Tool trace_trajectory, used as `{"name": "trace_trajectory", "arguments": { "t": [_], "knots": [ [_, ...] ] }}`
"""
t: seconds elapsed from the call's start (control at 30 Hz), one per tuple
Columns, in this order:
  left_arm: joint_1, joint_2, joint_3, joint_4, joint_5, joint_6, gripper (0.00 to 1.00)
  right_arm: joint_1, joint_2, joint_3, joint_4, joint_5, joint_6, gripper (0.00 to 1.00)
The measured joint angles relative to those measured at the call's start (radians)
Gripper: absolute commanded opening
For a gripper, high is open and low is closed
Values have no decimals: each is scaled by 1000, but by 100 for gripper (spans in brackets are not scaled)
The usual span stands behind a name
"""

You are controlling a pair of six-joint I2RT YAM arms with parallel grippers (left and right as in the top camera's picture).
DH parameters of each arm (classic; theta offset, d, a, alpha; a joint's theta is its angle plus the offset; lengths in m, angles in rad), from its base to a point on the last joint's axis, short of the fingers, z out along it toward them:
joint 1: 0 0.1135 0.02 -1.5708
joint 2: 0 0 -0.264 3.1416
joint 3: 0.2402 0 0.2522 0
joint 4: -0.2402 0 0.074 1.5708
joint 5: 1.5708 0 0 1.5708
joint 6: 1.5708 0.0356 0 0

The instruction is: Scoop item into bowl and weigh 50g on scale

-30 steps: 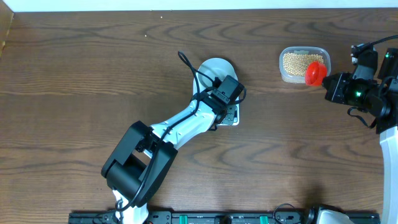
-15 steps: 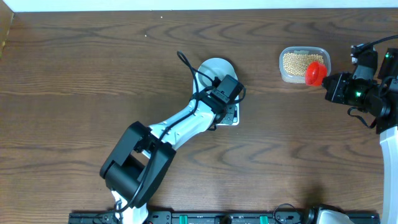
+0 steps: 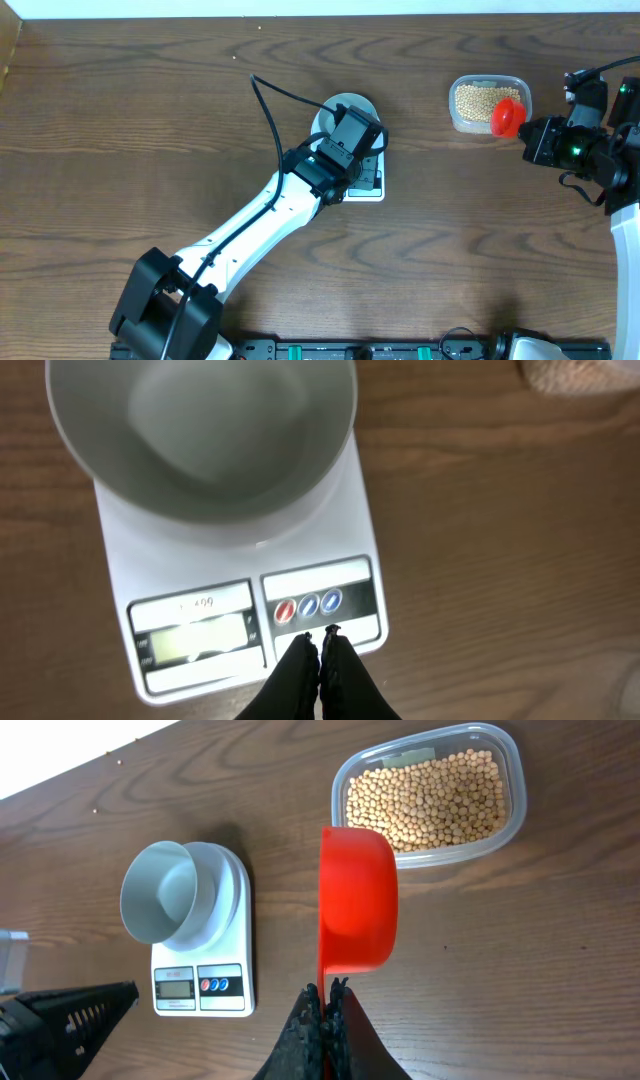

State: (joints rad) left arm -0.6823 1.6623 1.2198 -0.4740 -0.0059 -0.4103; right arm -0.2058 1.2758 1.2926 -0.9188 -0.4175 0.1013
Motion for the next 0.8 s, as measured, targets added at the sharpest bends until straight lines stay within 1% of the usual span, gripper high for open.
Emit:
{"name": "trace_trajectory", "arguments": {
  "t": [0.2,0.37,0.5,0.8],
  "knots": [
    [0,15,-4,-10,0,26,7,0,0,0,0,0,0,1],
    [0,126,-7,10,0,72,7,0,0,0,0,0,0,1],
    [0,170,-18,10,0,78,7,0,0,0,0,0,0,1],
    [0,198,-19,29,0,79,7,0,0,0,0,0,0,1]
  ]
}}
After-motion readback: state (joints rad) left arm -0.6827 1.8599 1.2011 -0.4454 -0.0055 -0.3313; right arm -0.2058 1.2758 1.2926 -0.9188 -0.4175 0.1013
